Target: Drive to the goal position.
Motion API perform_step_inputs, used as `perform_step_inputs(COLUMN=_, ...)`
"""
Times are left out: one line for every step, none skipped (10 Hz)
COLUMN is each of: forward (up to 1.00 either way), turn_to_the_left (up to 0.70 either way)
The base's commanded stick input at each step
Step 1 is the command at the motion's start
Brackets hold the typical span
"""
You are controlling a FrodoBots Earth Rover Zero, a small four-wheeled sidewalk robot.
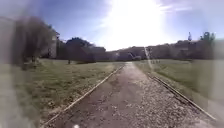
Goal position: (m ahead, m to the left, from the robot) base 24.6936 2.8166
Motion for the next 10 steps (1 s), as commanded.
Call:
perform_step_inputs(forward=0.70, turn_to_the_left=0.00)
perform_step_inputs(forward=0.70, turn_to_the_left=0.00)
perform_step_inputs(forward=0.70, turn_to_the_left=0.00)
perform_step_inputs(forward=0.70, turn_to_the_left=0.00)
perform_step_inputs(forward=0.70, turn_to_the_left=0.00)
perform_step_inputs(forward=0.70, turn_to_the_left=0.00)
perform_step_inputs(forward=0.70, turn_to_the_left=0.00)
perform_step_inputs(forward=0.70, turn_to_the_left=0.00)
perform_step_inputs(forward=0.70, turn_to_the_left=0.00)
perform_step_inputs(forward=0.70, turn_to_the_left=0.00)
